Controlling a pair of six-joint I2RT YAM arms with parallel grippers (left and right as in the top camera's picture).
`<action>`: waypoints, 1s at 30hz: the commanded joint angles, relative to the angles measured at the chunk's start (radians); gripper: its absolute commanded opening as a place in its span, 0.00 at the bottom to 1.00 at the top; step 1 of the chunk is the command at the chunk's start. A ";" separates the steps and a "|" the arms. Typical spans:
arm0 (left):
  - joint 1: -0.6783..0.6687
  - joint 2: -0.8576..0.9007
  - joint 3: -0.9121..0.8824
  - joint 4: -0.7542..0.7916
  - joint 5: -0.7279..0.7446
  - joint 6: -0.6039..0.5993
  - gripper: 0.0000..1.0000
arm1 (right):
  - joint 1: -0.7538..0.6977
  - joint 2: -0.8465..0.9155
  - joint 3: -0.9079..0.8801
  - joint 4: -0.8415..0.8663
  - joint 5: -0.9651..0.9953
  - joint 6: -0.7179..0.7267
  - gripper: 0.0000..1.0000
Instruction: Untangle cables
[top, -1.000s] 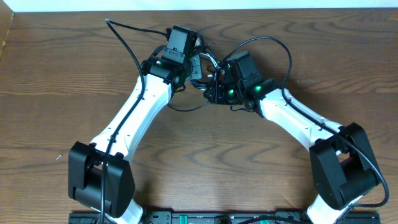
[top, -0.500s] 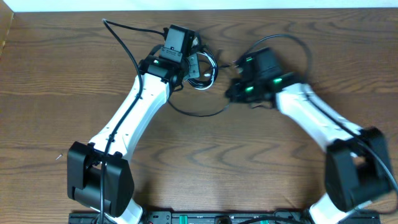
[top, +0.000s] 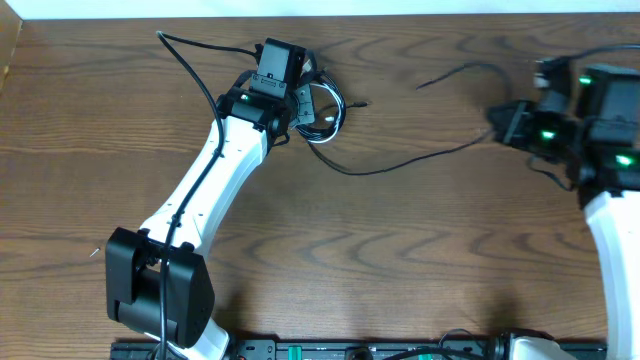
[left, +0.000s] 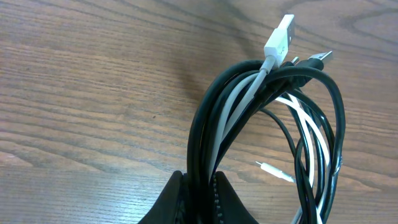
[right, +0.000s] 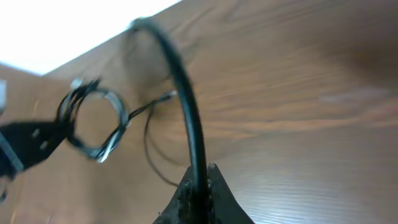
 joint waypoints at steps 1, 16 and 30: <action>0.003 -0.004 0.013 0.001 -0.013 -0.009 0.08 | -0.093 -0.029 0.014 -0.021 0.093 0.015 0.01; 0.005 -0.010 0.018 -0.015 0.560 0.241 0.07 | -0.290 0.097 0.013 -0.089 0.159 -0.032 0.01; 0.011 -0.086 0.020 -0.016 0.964 0.276 0.08 | -0.289 0.145 0.013 0.019 -0.076 -0.170 0.85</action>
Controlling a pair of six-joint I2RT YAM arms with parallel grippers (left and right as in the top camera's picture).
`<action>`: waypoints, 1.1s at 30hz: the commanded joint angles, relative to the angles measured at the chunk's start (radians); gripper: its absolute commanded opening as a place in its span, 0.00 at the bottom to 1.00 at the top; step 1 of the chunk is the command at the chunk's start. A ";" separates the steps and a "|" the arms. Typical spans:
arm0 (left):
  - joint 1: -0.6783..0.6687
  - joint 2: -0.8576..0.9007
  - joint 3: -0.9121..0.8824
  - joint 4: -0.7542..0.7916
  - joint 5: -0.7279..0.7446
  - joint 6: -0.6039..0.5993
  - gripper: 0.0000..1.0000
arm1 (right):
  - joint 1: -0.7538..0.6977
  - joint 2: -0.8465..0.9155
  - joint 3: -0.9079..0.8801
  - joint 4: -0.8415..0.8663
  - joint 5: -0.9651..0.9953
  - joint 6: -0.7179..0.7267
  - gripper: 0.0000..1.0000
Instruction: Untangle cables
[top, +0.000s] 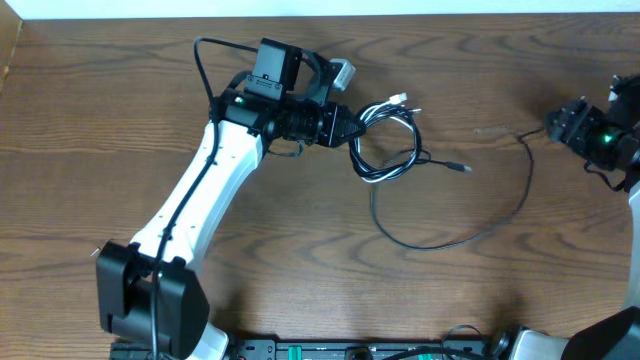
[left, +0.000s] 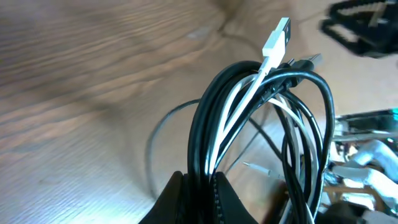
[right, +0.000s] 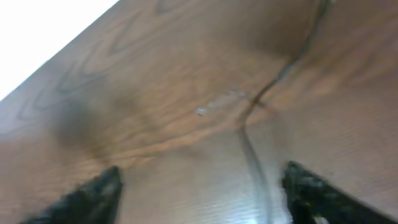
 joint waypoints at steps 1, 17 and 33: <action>0.012 -0.035 0.020 0.020 0.079 -0.027 0.07 | 0.004 -0.005 0.013 0.008 -0.135 -0.041 0.85; 0.038 -0.035 0.019 0.012 -0.358 -0.135 0.08 | 0.321 -0.005 0.013 0.060 -0.257 -0.045 0.80; 0.207 -0.037 0.020 0.119 -0.039 -0.738 0.07 | 0.428 0.232 0.013 0.238 -0.471 -0.139 0.79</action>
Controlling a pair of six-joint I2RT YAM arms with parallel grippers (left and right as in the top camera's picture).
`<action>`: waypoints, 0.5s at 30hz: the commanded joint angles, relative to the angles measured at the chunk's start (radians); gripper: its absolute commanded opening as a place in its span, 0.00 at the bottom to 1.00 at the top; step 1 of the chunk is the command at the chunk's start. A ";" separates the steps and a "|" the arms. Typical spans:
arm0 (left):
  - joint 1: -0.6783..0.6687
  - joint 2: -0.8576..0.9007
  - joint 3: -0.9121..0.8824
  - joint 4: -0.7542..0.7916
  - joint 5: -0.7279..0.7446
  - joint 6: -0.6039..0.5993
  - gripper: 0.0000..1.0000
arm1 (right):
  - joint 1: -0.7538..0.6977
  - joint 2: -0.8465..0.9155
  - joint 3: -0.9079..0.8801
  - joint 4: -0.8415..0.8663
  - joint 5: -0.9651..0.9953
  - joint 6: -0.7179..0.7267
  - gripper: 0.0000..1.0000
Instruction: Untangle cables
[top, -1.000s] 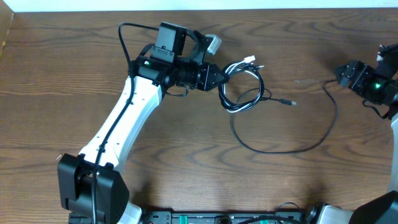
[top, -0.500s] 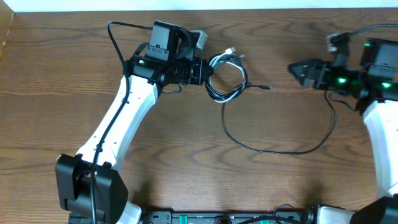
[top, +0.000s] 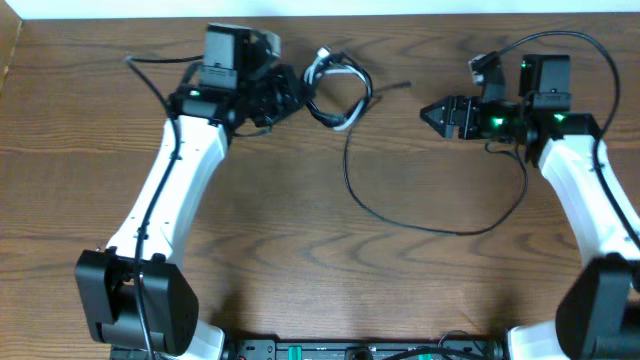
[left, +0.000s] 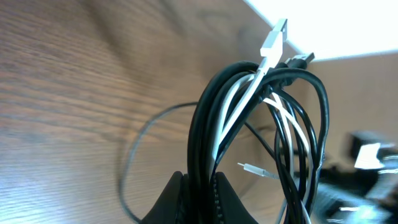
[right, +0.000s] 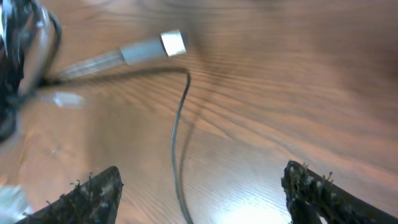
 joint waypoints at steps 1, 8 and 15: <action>0.033 -0.023 0.020 0.035 0.172 -0.207 0.07 | 0.016 0.052 0.013 0.054 -0.220 -0.085 0.79; 0.040 -0.023 0.020 0.055 0.310 -0.431 0.07 | 0.096 0.127 0.013 0.304 -0.217 -0.104 0.80; 0.040 -0.023 0.020 0.055 0.392 -0.441 0.07 | 0.135 0.132 0.013 0.465 -0.098 -0.104 0.76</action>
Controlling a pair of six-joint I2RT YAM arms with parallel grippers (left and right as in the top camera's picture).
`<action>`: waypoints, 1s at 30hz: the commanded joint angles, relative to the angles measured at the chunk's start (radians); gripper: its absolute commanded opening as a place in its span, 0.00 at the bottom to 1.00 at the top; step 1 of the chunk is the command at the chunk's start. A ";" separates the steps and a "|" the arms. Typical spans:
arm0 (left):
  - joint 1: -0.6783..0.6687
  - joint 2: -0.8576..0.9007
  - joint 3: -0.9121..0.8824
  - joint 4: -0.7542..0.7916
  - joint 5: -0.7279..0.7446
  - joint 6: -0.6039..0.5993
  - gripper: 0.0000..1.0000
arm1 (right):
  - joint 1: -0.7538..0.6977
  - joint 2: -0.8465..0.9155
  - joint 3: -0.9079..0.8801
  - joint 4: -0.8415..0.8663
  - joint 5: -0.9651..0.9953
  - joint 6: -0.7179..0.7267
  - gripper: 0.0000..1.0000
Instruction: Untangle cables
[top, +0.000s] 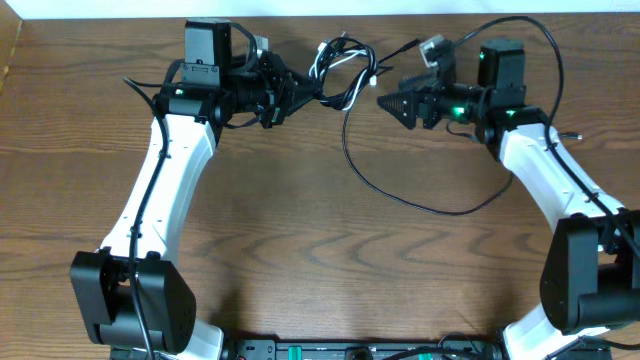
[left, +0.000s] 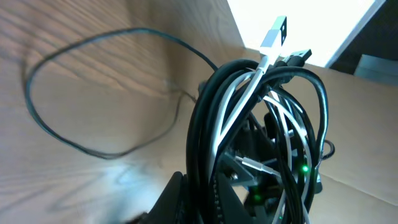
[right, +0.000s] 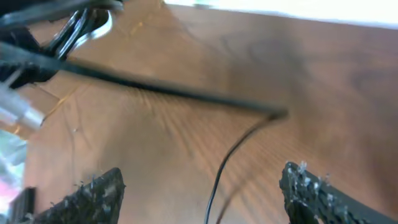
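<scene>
A coiled bundle of black and white cables (top: 345, 75) hangs at the back middle of the table. My left gripper (top: 298, 95) is shut on it. In the left wrist view the bundle (left: 249, 118) rises from the shut jaws (left: 202, 193), a white USB plug (left: 273, 31) on top. One thin black cable (top: 400, 195) trails from the bundle in a wide loop on the wood. My right gripper (top: 385, 103) points at the bundle from the right, open and holding nothing. Its view shows both fingers wide apart (right: 202, 193), a black cable (right: 186, 93) crossing ahead.
The table's back edge (top: 450, 14) runs just behind the bundle. A cardboard wall (top: 8, 50) stands at the far left. The right arm's own black lead (top: 545, 40) arcs above its wrist. A black rail (top: 350, 350) lines the front edge.
My right gripper, still open, has moved left and now sits close to the bundle. The left gripper still holds the bundle near the back edge and has turned it toward the right gripper.
At first my left gripper held the bundle at the back left and my right gripper was shut on a black cable stretched between them. Then the right gripper was open at the far right, the cable lying looped. Since then the right gripper has come toward the held bundle.
</scene>
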 joint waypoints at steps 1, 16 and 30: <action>0.000 -0.023 0.020 0.007 0.093 -0.035 0.07 | 0.010 0.008 0.013 0.026 0.085 -0.016 0.75; 0.000 -0.023 0.020 0.007 0.154 -0.035 0.07 | 0.034 0.008 0.013 0.158 0.180 -0.016 0.57; 0.000 -0.023 0.019 0.007 0.105 -0.023 0.08 | 0.030 -0.001 0.013 -0.001 0.024 0.018 0.01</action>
